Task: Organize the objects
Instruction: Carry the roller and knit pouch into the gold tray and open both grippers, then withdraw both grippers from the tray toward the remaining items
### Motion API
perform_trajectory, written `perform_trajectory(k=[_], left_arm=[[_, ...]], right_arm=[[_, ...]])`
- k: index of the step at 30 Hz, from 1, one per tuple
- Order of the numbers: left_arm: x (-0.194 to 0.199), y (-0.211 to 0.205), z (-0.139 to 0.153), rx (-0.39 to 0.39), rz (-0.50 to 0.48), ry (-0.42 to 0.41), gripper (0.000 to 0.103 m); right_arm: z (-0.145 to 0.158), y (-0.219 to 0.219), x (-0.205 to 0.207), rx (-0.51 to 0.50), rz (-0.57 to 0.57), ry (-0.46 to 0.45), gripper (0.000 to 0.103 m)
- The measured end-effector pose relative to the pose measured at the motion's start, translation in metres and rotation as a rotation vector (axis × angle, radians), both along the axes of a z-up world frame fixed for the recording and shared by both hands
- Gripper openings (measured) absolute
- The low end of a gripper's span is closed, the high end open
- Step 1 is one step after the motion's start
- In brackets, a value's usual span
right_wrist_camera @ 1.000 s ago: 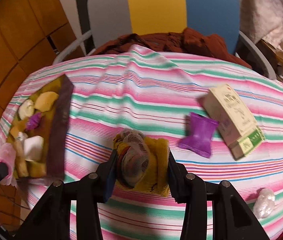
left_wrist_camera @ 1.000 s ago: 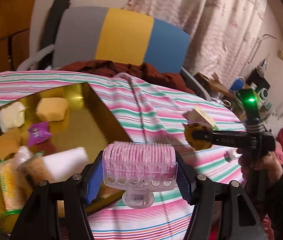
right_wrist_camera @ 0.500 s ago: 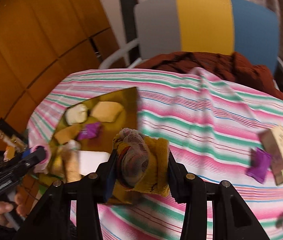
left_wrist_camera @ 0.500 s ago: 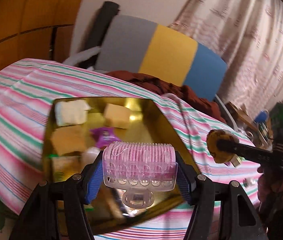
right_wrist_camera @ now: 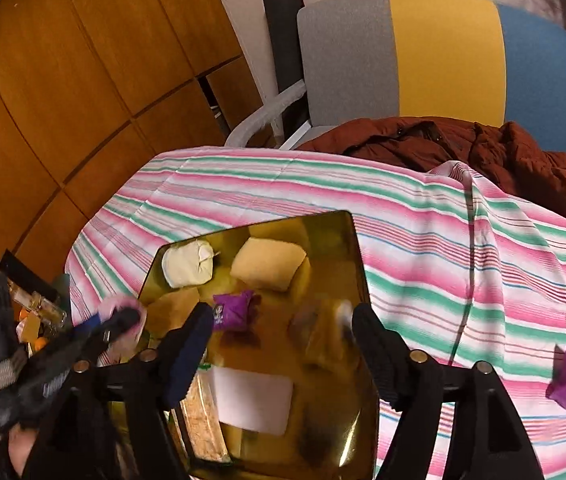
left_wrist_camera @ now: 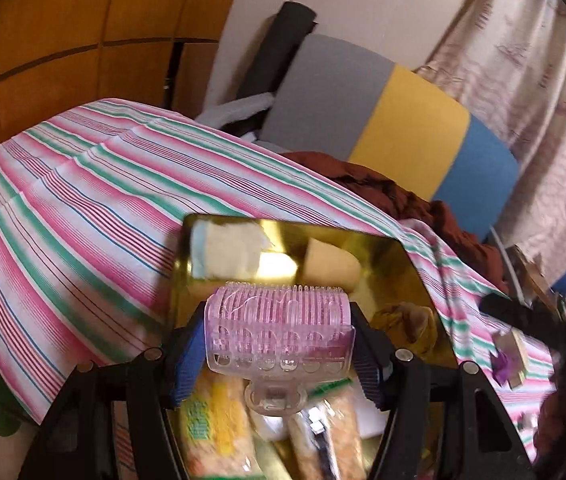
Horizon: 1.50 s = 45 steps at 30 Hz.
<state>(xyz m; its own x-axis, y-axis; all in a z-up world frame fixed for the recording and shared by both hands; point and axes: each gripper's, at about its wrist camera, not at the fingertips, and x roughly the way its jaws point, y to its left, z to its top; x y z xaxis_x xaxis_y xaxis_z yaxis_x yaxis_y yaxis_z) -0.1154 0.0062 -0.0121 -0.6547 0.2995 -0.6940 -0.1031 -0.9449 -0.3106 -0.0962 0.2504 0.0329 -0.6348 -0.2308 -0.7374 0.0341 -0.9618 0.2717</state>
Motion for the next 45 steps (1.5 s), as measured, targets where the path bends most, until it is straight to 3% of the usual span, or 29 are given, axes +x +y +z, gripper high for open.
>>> perform_trajectory(k=[1,2,6,12,19,30,45], left_arm=[[-0.005,0.0,-0.002,-0.009,0.001,-0.009,0.081],[-0.008,0.0,-0.005,-0.015,0.007,-0.022,0.084],[-0.006,-0.001,-0.008,-0.017,0.024,-0.015,0.084],[0.02,0.004,-0.005,-0.108,0.032,0.02,0.084],[0.053,0.015,0.0,-0.153,-0.006,0.053,0.084],[0.072,0.037,0.006,-0.212,-0.084,0.082,0.084],[0.088,0.08,0.008,-0.249,-0.218,0.094,0.084]], right_arm=[[-0.003,-0.003,0.003,0.009,0.005,-0.007,0.075],[-0.005,-0.004,0.006,0.013,0.007,-0.015,0.079],[-0.016,-0.012,0.018,0.046,0.022,-0.038,0.089],[-0.025,-0.026,0.035,0.129,0.027,-0.024,0.1],[-0.027,-0.029,0.053,0.169,-0.005,-0.004,0.102],[-0.013,-0.018,0.08,0.239,-0.049,0.045,0.103],[-0.011,0.046,0.093,0.294,-0.163,0.027,0.103]])
